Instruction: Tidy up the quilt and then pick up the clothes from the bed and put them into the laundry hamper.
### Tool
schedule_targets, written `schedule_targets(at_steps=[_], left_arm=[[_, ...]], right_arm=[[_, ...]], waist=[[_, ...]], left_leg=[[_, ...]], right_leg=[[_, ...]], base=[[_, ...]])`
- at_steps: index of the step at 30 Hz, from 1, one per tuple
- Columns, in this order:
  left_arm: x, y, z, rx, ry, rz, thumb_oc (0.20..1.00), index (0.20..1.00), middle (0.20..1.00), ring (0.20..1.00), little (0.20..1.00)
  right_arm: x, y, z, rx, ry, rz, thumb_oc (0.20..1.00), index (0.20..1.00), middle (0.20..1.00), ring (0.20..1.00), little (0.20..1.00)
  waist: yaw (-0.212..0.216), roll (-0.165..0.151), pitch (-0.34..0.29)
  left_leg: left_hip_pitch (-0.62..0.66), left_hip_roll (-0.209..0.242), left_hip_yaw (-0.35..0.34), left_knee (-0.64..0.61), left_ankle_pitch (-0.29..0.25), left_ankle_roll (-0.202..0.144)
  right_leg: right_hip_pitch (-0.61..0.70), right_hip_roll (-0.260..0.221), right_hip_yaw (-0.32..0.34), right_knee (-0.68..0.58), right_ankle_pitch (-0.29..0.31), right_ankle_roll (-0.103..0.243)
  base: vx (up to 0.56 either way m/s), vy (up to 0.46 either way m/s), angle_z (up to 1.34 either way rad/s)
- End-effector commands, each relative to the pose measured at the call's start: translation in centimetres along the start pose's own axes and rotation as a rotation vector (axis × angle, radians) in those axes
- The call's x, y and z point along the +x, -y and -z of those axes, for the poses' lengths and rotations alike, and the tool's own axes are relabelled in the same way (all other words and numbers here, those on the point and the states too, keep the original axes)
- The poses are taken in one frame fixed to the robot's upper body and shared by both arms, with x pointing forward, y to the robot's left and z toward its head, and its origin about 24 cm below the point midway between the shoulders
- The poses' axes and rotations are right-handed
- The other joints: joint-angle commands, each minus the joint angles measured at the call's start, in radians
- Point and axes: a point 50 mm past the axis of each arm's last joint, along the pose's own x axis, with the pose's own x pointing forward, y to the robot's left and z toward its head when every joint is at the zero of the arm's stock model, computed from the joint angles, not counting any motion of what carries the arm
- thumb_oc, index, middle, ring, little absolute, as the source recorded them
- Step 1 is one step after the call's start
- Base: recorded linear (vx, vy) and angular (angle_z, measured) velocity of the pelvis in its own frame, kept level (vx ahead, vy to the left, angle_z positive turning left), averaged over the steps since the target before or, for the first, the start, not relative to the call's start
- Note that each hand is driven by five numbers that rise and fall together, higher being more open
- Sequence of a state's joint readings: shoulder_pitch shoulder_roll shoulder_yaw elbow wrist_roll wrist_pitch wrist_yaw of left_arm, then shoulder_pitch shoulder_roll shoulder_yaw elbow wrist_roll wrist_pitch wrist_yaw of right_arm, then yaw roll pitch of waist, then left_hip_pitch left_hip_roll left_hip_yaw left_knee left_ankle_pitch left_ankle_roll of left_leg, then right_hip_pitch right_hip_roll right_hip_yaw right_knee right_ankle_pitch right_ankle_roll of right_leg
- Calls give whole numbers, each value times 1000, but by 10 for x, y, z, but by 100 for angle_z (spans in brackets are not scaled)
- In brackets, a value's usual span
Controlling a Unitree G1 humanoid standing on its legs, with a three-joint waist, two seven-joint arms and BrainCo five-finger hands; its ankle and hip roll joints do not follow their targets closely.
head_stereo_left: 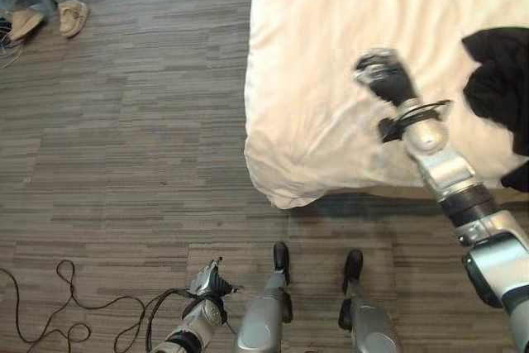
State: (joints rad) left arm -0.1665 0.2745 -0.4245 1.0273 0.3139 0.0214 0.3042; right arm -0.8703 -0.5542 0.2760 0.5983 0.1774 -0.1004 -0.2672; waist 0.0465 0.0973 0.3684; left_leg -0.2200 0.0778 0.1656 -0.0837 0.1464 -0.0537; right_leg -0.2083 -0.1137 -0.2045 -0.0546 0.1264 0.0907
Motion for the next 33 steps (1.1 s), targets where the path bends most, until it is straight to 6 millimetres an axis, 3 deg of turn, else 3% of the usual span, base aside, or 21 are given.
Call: schedule_targets(at_steps=[1, 3, 5, 7, 8, 10, 11, 13, 14, 15, 16, 17, 18, 20, 22, 25, 27, 29, 30, 31, 33], left_arm=[[8, -15, -18, -41, 40, -46, 1000, 1000, 1000, 1000, 1000], [9, -16, -20, -35, 46, -47, 1000, 1000, 1000, 1000, 1000], [10, -15, -20, -8, 34, -47, 1000, 1000, 1000, 1000, 1000], [10, -14, -18, 1, 23, -47, 1000, 1000, 1000, 1000, 1000], [9, -13, -10, 8, -12, -45, 1000, 1000, 1000, 1000, 1000], [8, -12, -7, 10, -27, -44, 1000, 1000, 1000, 1000, 1000], [6, -8, 2, 20, -61, -24, 1000, 1000, 1000, 1000, 1000], [5, -7, 5, 29, -71, -20, 1000, 1000, 1000, 1000, 1000], [4, -7, 11, 61, -96, -14, 1000, 1000, 1000, 1000, 1000], [4, -7, 11, 61, -96, -15, 1000, 1000, 1000, 1000, 1000], [3, -5, 14, 71, -106, -3, 1000, 1000, 1000, 1000, 1000], [3, -4, 14, 67, -111, 1, 1000, 1000, 1000, 1000, 1000], [3, -5, 15, 67, -111, 0, 1000, 1000, 1000, 1000, 1000], [2, 2, 13, 110, -97, 28, 1000, 1000, 1000, 1000, 1000], [2, 4, 12, 182, -84, 47, 1000, 1000, 1000, 1000, 1000], [0, 15, 3, 342, -5, 106, 1000, 1000, 1000, 1000, 1000], [1, 18, -8, 418, 57, 135, 1000, 1000, 1000, 1000, 1000], [8, 7, -32, 393, 137, 80, 1000, 1000, 1000, 1000, 1000], [8, 7, -32, 394, 137, 79, 1000, 1000, 1000, 1000, 1000], [9, 4, -39, 314, 149, 53, 1000, 1000, 1000, 1000, 1000], [9, 3, -43, 267, 146, 19, 1000, 1000, 1000, 1000, 1000]], right_arm=[[-4, 20, 33, 7, -168, 158, 200, 200, 200, 200, 200], [-16, 26, 62, -52, -289, 176, 200, 200, 200, 200, 200], [-76, 23, 134, -127, -577, 177, 200, 200, 200, 200, 200], [-101, 18, 152, -124, -653, 169, 200, 200, 200, 200, 200], [-158, 22, 187, -136, -826, 178, 200, 200, 200, 200, 200], [-187, 24, 200, -137, -906, 182, 200, 200, 200, 200, 200], [-244, 28, 219, -170, -1061, 162, 200, 200, 200, 200, 200], [-268, 28, 225, -187, -1126, 142, 200, 200, 200, 200, 200], [-316, 25, 233, -228, -1271, 86, 206, 206, 206, 206, 206], [-316, 25, 233, -227, -1271, 86, 382, 382, 382, 382, 382], [-349, 13, 236, -234, -1375, 20, 1000, 1000, 1000, 1000, 1000], [-360, 5, 236, -226, -1413, -17, 1000, 1000, 1000, 1000, 1000], [-360, 4, 236, -225, -1413, -17, 1000, 1000, 1000, 1000, 1000], [-388, -14, 234, -252, -1493, -150, 1000, 1000, 1000, 1000, 1000], [-396, -22, 233, -254, -1523, -187, 1000, 1000, 1000, 1000, 1000], [-401, -29, 231, -254, -1536, -227, 1000, 1000, 1000, 1000, 1000], [-399, -31, 231, -297, -1501, -312, 1000, 1000, 1000, 1000, 1000], [-383, -43, 230, -373, -1379, -458, 1000, 1000, 1000, 1000, 1000], [-383, -44, 229, -371, -1380, -458, 1000, 1000, 1000, 1000, 1000], [-365, -55, 227, -396, -1280, -527, 1000, 1000, 1000, 1000, 1000], [-347, -62, 225, -401, -1211, -534, 1000, 1000, 1000, 1000, 1000]], waist=[[-1, -38, 62], [-8, -44, 64], [-32, -56, 65], [-41, -61, 59], [-68, -71, 49], [-81, -78, 35], [-114, -86, 2], [-128, -88, -13], [-163, -94, -38], [-162, -94, -39], [-183, -102, -51], [-183, -106, -54], [-181, -106, -56], [-180, -108, -72], [-190, -114, -89], [-213, -122, -122], [-212, -124, -132], [-142, -166, -113], [-144, -163, -113], [-93, -189, -105], [-71, -197, -91]], left_leg=[[13, 54, 26, 133, -157, -70], [-2, 55, 26, 157, -165, -66], [0, 57, 31, 197, -197, -59], [1, 54, 34, 201, -202, -56], [26, 51, 43, 199, -222, -54], [44, 45, 49, 190, -225, -51], [100, 33, 62, 161, -231, -45], [125, 27, 68, 137, -227, -42], [201, 22, 98, 71, -225, -37], [200, 22, 99, 68, -222, -37], [268, 33, 154, 28, -225, -36], [299, 45, 194, 15, -227, -40], [297, 45, 196, 15, -225, -40], [365, 64, 295, 12, -248, -40], [377, 76, 351, 39, -259, -35], [388, 100, 401, 113, -290, -39], [376, 178, 433, 328, -216, -89], [231, 218, 212, 657, -114, -83], [220, 225, 205, 673, -120, -84], [120, 47, -7, 694, -205, -13], [70, 32, -108, 676, -239, -5]], right_leg=[[-64, -95, 66, 177, -197, 80], [-71, -95, 68, 183, -198, 78], [-68, -95, 74, 204, -210, 78], [-67, -95, 78, 202, -207, 79], [-44, -99, 80, 197, -211, 83], [-31, -102, 82, 191, -205, 87], [3, -107, 80, 189, -207, 97], [12, -109, 78, 191, -204, 101], [26, -106, 78, 224, -202, 113], [25, -105, 79, 222, -199, 113], [20, -103, 58, 266, -189, 125], [5, -114, 0, 303, -177, 132], [2, -113, 2, 301, -174, 131], [1, -152, -255, 409, -209, 113], [-11, -144, -326, 428, -227, 95], [30, -70, -271, 329, -255, 58], [90, 27, -193, 219, -290, 14], [179, 116, -55, 127, -305, -46], [179, 121, -58, 122, -303, -48], [184, 126, 87, 91, -265, -41], [216, 118, 211, 67, -258, -16]], base=[[-84, -23, -24], [-26, -7, -14], [31, 41, -5], [51, 51, 0], [123, 81, 4], [148, 86, 1], [168, 83, -9], [172, 80, -10], [127, 58, -10], [223, 64, -23], [117, 2, -37], [117, 1, -77], [57, -27, -173], [157, -50, -194], [165, -116, -147], [199, -189, -117], [263, -245, -105], [256, -308, -226], [200, -62, -258], [44, 95, -186], [161, 150, -222]])
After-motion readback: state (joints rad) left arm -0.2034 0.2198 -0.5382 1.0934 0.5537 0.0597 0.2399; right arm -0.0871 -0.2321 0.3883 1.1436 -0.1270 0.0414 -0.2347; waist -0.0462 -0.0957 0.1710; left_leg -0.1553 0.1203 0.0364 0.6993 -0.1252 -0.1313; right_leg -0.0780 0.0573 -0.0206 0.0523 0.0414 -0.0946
